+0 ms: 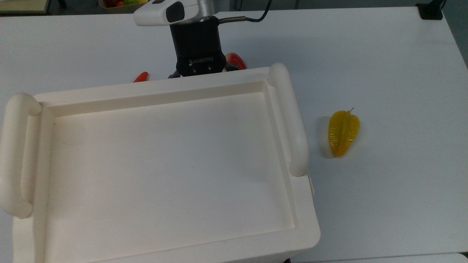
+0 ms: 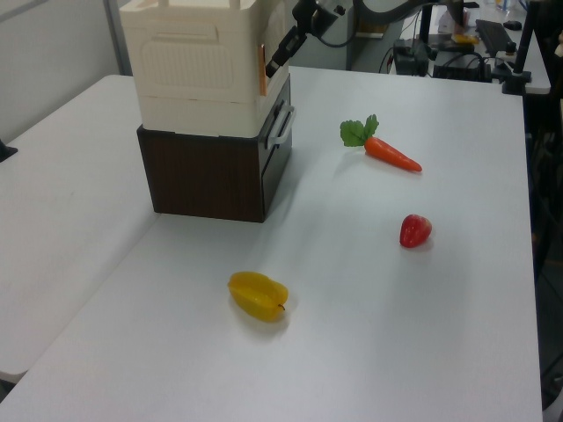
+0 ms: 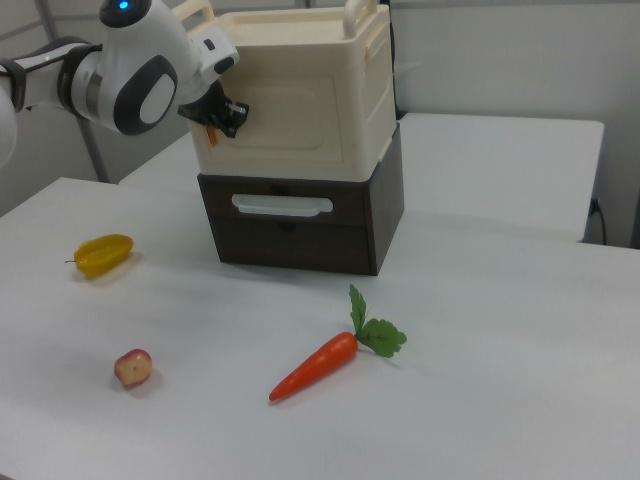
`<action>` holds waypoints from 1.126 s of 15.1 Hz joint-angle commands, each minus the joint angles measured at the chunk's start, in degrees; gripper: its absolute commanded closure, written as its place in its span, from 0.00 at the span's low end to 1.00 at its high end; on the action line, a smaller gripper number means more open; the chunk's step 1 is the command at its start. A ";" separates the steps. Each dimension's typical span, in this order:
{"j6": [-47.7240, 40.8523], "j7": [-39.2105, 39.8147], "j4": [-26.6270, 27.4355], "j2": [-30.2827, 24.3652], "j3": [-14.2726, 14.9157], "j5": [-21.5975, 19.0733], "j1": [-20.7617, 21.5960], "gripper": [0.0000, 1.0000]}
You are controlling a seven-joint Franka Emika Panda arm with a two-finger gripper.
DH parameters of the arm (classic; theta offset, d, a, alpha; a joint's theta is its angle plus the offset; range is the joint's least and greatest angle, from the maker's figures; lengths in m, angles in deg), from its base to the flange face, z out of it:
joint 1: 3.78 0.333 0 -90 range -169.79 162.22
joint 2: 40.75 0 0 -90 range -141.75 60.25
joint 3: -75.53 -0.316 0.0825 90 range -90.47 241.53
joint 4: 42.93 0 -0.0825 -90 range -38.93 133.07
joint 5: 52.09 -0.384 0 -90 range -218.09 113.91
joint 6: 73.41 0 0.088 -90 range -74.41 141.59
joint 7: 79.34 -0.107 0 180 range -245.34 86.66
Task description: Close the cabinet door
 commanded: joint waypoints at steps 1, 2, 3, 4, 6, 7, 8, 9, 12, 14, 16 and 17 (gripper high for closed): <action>-12.87 -1.12 0.31 -3.06 1.67 1.18 -0.60 0.98; -17.96 -1.21 0.31 -4.38 1.68 1.18 -1.74 0.98; -23.06 -1.21 0.13 -5.70 1.68 1.09 -2.88 0.98; -27.72 -1.56 0.13 -6.93 1.68 1.00 -4.20 0.98; -35.99 -1.83 0.13 -9.22 1.76 1.09 -6.75 0.96; -39.51 -2.26 0.13 -9.92 2.03 1.18 -7.63 0.92; -42.59 -2.88 0.13 -10.89 2.12 2.05 -8.34 0.86; -45.32 -3.58 0.22 -11.50 2.12 4.14 -8.52 0.80; -51.84 -9.80 0.22 -12.39 1.85 12.06 -8.08 0.55; -52.47 -13.68 0.65 -13.09 1.85 13.47 -7.82 0.00; -52.64 -13.52 1.01 -13.27 1.50 14.80 -7.81 0.00; -52.64 -13.26 1.27 -13.70 1.50 14.71 -8.08 0.00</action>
